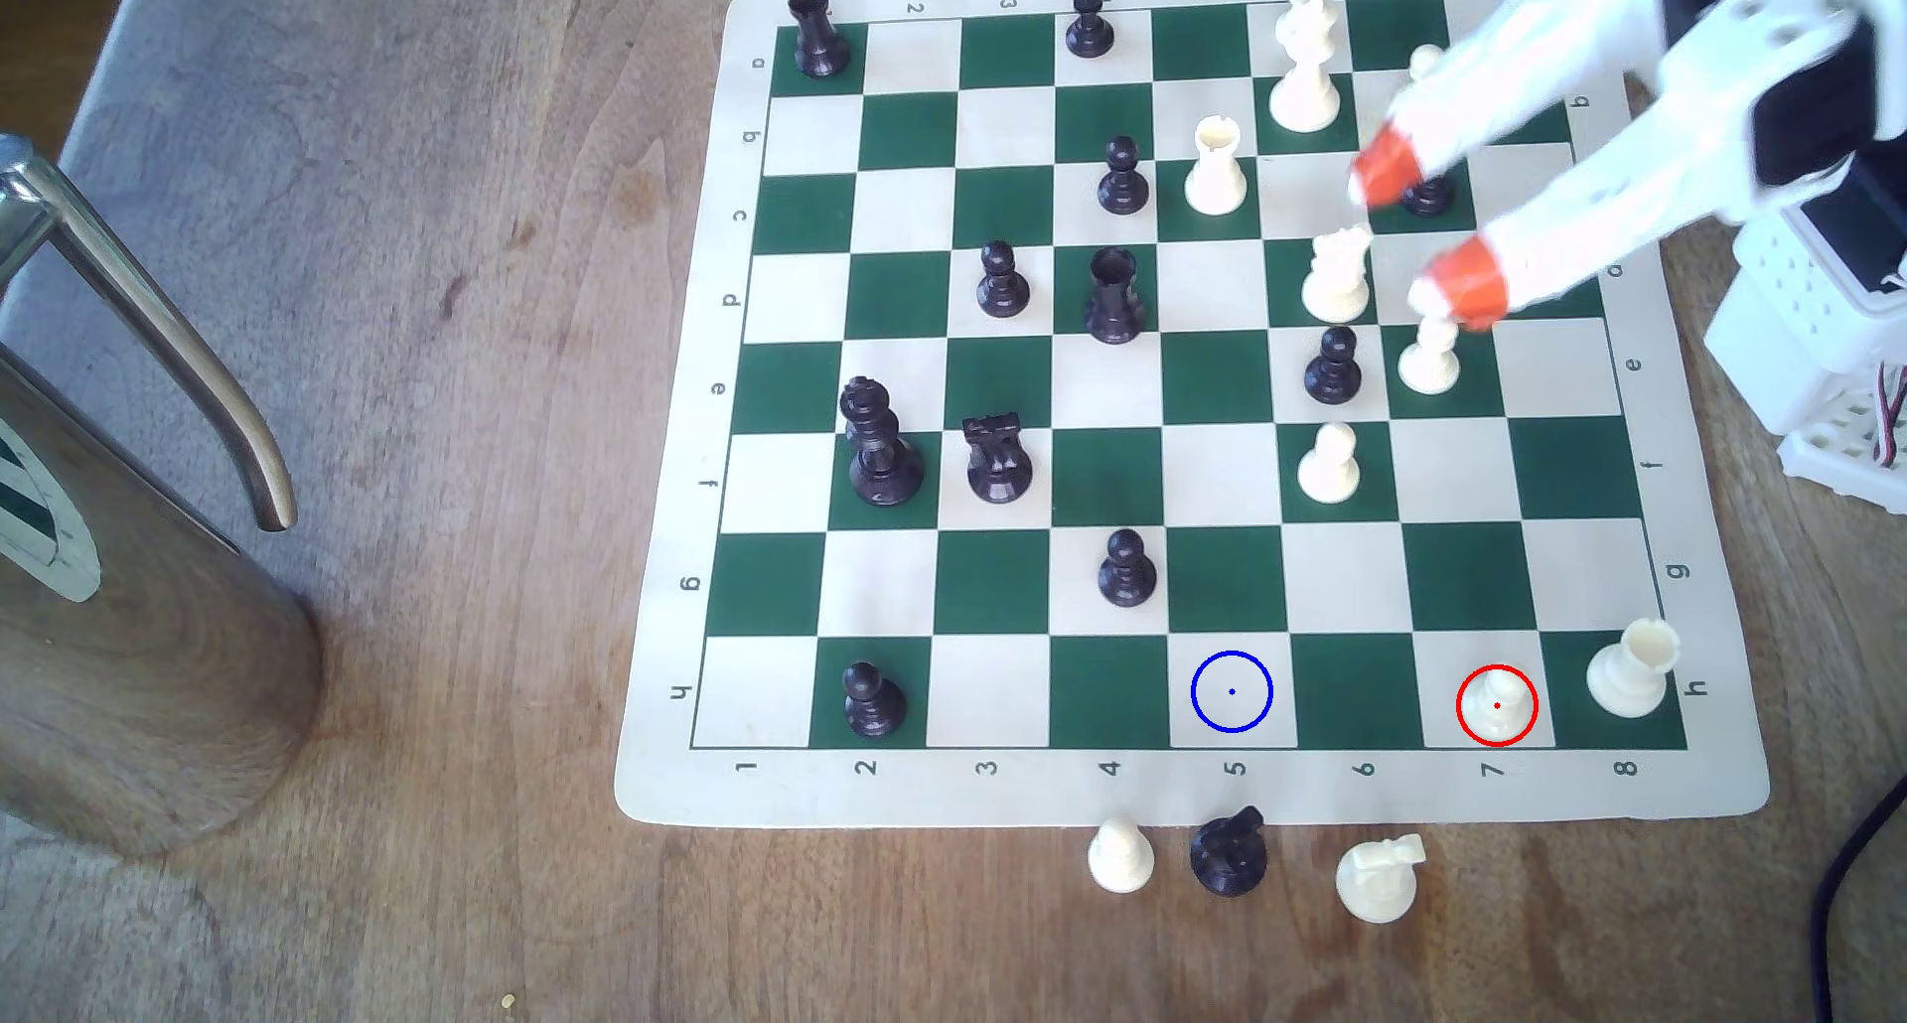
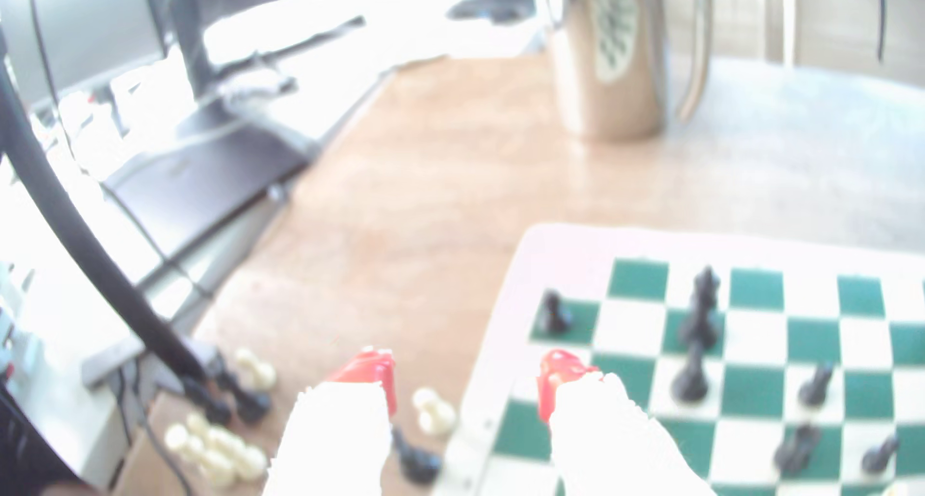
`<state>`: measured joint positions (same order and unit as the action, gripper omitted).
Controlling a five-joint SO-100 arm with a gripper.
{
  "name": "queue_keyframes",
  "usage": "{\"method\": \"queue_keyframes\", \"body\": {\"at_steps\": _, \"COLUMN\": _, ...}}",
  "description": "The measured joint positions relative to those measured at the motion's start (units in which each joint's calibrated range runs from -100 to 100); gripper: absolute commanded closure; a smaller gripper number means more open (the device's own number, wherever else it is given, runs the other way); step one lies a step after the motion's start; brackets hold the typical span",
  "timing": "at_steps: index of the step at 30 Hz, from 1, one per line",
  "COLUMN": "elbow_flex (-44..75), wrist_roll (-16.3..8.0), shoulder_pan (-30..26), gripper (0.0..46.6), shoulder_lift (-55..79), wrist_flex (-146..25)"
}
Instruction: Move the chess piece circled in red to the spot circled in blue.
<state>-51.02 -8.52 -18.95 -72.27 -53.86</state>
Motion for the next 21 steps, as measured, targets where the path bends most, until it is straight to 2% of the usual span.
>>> {"method": "queue_keyframes", "body": {"at_steps": 6, "elbow_flex": 2.53, "wrist_roll": -5.71, "shoulder_pan": -0.66, "gripper": 32.2, "shoulder_lift": 5.61, "wrist_flex": -14.34}}
{"method": "queue_keyframes", "body": {"at_steps": 10, "elbow_flex": 4.34, "wrist_roll": -8.16, "shoulder_pan": -2.65, "gripper": 32.1, "shoulder_lift": 7.46, "wrist_flex": -19.28}}
{"method": "queue_keyframes", "body": {"at_steps": 16, "elbow_flex": 9.4, "wrist_roll": -11.04, "shoulder_pan": -1.84, "gripper": 32.1, "shoulder_lift": 14.41, "wrist_flex": -23.9}}
{"method": "queue_keyframes", "body": {"at_steps": 17, "elbow_flex": 10.48, "wrist_roll": -11.38, "shoulder_pan": -1.84, "gripper": 31.6, "shoulder_lift": 15.42, "wrist_flex": -24.38}}
{"method": "queue_keyframes", "body": {"at_steps": 18, "elbow_flex": 11.66, "wrist_roll": -11.67, "shoulder_pan": -1.4, "gripper": 28.4, "shoulder_lift": 16.84, "wrist_flex": -24.78}}
{"method": "queue_keyframes", "body": {"at_steps": 21, "elbow_flex": 13.65, "wrist_roll": -12.36, "shoulder_pan": -0.59, "gripper": 31.2, "shoulder_lift": 20.78, "wrist_flex": -25.5}}
